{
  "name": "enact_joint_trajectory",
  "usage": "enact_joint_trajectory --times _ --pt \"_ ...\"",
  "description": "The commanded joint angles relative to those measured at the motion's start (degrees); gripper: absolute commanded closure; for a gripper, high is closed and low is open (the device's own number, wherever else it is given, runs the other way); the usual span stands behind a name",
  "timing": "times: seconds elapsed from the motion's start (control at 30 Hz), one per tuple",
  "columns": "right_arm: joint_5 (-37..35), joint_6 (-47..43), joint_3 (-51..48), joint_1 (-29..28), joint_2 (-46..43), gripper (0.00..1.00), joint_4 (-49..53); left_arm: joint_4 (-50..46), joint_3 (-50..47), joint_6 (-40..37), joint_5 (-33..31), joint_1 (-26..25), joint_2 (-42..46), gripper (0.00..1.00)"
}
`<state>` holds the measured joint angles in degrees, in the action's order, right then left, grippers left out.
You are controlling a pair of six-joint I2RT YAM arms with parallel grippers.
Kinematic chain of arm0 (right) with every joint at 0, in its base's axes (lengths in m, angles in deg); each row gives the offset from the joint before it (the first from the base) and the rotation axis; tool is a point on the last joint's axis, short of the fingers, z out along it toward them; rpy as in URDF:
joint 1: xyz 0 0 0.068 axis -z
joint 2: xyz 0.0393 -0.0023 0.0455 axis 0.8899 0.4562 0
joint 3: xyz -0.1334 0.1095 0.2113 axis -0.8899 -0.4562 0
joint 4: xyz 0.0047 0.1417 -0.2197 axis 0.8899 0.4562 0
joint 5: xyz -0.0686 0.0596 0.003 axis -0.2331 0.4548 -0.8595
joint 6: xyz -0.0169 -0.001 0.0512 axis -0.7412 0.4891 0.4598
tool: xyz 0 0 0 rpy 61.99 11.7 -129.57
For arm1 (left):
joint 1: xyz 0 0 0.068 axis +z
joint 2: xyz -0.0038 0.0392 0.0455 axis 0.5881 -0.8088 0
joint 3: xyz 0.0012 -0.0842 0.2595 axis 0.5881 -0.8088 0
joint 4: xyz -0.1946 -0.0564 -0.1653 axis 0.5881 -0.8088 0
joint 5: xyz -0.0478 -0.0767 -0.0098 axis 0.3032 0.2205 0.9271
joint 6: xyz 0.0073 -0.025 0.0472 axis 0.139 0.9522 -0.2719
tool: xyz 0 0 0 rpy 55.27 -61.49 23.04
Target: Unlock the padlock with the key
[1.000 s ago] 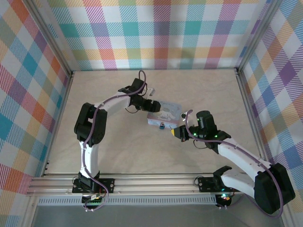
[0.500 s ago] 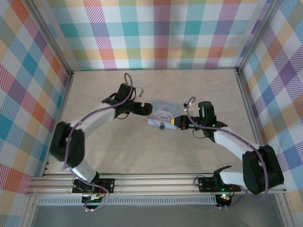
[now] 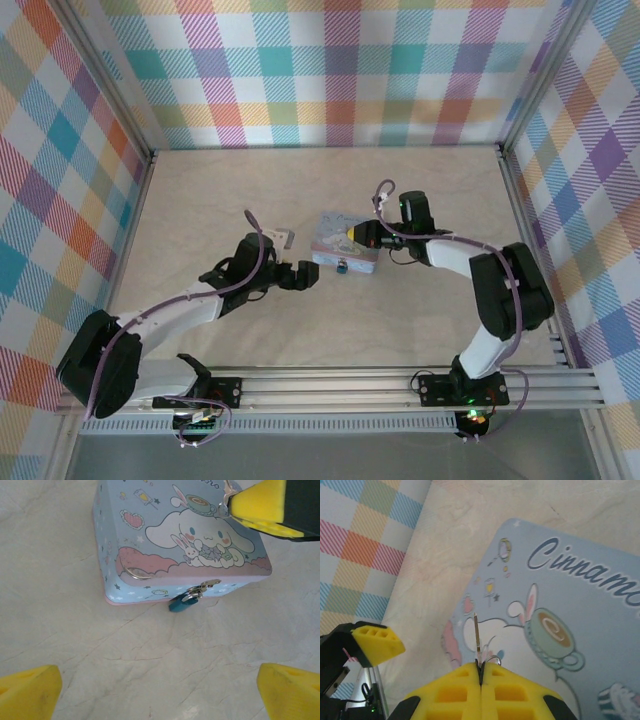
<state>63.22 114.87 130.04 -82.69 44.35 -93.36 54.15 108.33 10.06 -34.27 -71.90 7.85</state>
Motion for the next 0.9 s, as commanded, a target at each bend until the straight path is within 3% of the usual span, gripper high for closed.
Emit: enact_joint_trajectory --times 0.0,0.3,0.87 --pt "-0.6 0.1 1.6 0.2 2.2 1.0 0.3 6.3 -0.4 2.1 -2.0 -1.1 -0.3 0.0" --pt "0.3 1.8 -1.4 0.1 2.4 1.0 0.7 10.5 0.0 1.0 -1.1 -2.9 -4.8 0.0" --pt "-0.5 4.6 -8.1 -1.2 0.4 1.0 -1.3 13.7 6.9 -2.9 -2.4 -10.5 -20.2 0.11"
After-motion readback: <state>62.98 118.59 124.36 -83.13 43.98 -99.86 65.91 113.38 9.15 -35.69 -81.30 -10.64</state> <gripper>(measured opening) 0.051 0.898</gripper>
